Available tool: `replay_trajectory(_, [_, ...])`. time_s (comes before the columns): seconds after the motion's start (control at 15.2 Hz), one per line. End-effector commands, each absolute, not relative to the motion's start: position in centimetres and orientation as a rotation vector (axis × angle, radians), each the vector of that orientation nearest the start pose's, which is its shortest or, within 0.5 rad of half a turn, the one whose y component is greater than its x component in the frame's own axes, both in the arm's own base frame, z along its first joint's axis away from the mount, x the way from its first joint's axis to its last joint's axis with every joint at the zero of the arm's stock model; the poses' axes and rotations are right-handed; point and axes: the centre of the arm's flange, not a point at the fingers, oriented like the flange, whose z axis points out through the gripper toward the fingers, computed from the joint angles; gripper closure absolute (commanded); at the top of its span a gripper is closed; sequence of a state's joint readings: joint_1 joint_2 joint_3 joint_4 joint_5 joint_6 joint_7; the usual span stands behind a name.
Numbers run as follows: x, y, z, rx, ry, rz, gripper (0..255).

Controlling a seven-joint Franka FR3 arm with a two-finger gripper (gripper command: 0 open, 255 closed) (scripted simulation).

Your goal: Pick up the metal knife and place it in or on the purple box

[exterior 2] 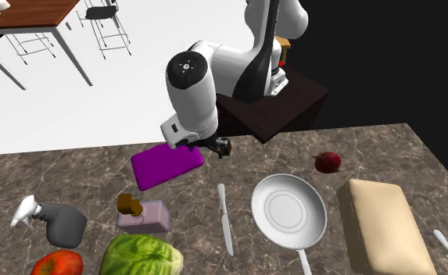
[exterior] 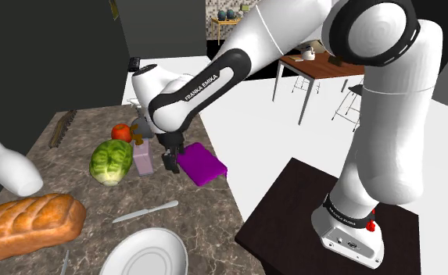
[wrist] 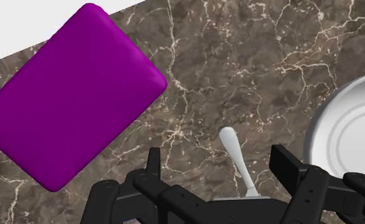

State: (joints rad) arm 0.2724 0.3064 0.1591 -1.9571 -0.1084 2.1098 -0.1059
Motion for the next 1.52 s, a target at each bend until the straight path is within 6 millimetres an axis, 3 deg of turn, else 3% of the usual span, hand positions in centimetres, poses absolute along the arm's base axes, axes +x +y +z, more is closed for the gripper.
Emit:
replay_trajectory(0.0, [55.4, 26.2, 29.4, -3.043, -1.004, 0.229, 0])
replay_trajectory(0.86, [58.7, 39.6, 18.2, -2.919, -1.414, 0.265, 0])
replay_trajectory(1.45, [58.4, 39.2, 14.0, -2.916, -1.422, 0.266, 0])
